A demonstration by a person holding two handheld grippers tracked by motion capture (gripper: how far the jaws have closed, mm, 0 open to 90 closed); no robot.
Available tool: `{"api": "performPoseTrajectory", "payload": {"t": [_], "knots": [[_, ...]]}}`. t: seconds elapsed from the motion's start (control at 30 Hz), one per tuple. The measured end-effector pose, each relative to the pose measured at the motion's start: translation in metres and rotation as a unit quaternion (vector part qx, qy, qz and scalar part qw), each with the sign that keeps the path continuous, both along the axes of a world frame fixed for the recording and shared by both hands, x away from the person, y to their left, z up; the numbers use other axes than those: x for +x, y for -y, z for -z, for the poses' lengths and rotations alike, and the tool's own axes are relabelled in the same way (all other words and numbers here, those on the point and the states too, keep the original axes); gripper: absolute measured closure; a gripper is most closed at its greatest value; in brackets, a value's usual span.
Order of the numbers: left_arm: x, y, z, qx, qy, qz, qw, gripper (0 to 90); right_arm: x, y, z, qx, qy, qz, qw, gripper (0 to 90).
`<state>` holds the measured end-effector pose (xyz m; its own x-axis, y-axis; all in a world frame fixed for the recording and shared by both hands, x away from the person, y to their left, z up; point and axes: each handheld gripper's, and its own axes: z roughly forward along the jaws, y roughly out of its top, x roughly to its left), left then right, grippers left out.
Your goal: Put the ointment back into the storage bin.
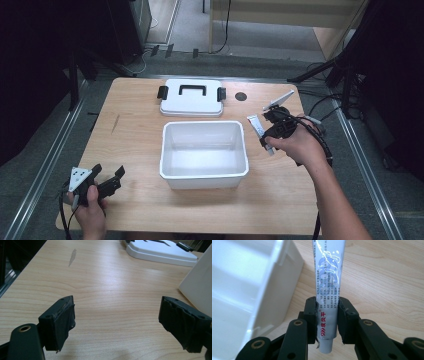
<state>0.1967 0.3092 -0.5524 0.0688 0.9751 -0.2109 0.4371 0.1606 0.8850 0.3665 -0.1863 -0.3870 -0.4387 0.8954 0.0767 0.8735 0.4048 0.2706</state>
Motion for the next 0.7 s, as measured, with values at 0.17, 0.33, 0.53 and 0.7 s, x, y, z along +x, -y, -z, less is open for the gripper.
{"api": "performPoseTrajectory", "payload": {"t": [0.17, 0.33, 0.53, 0.7], "knots": [[0.000, 0.000, 0.000, -0.001, 0.000, 0.001, 1.0000, 14.4, -0.001, -0.015, -0.013, -0.010, -0.008, -0.020, 0.9997, 72.5], [0.000, -0.001, 0.000, -0.002, 0.001, 0.001, 1.0000, 14.4, -0.003, -0.029, -0.024, -0.009, -0.007, -0.039, 0.9992, 72.5], [0.000, -0.001, 0.000, -0.005, 0.000, 0.000, 1.0000, 14.4, -0.009, -0.050, -0.034, -0.002, -0.009, -0.065, 0.9978, 72.5], [0.001, -0.001, 0.000, -0.005, -0.001, 0.000, 1.0000, 14.4, -0.013, -0.071, -0.037, -0.005, -0.014, -0.090, 0.9958, 72.5]]}}
